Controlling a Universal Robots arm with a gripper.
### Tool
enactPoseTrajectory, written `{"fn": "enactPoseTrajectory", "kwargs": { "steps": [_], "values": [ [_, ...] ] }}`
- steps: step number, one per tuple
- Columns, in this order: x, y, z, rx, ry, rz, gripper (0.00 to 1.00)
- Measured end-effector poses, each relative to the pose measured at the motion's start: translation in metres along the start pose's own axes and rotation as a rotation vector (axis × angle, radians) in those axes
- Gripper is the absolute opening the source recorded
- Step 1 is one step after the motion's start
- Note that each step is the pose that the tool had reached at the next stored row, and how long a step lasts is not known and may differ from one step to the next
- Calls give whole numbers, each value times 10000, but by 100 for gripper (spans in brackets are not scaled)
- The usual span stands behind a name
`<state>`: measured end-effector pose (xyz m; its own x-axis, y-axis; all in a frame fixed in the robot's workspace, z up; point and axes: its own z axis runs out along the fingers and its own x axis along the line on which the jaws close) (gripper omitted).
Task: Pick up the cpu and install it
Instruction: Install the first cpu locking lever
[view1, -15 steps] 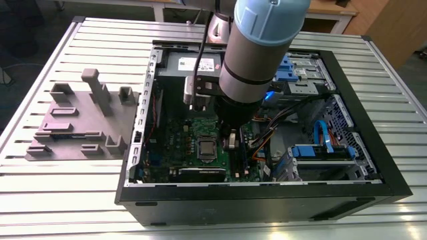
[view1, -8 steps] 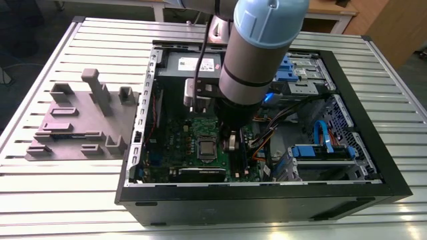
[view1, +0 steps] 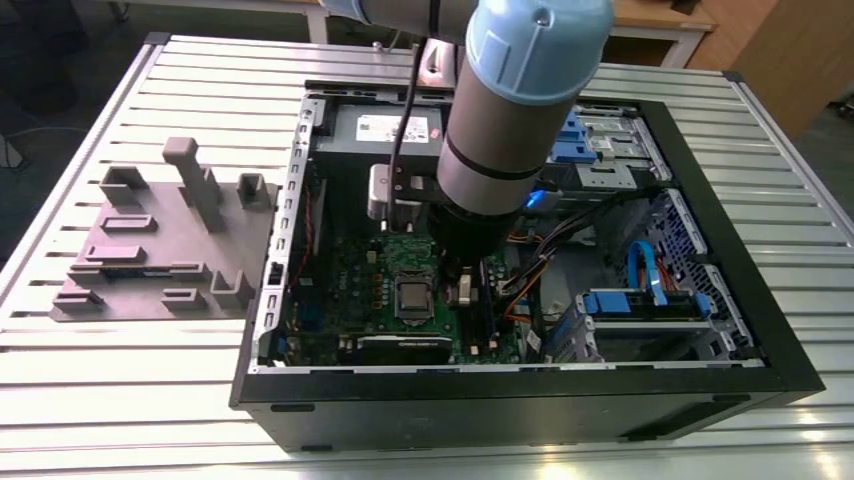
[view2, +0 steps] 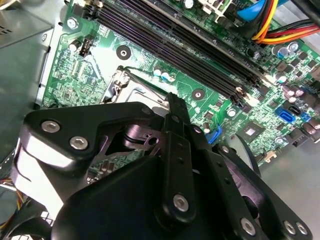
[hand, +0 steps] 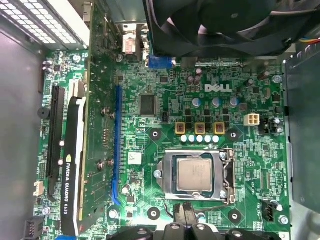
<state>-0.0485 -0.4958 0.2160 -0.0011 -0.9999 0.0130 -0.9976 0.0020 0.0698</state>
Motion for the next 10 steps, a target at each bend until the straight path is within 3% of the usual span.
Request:
{"fn": "enactPoseTrajectory", "kwargs": {
  "steps": [10],
  "values": [
    [30, -6, 82, 2, 11, -154, 11]
  ]
}}
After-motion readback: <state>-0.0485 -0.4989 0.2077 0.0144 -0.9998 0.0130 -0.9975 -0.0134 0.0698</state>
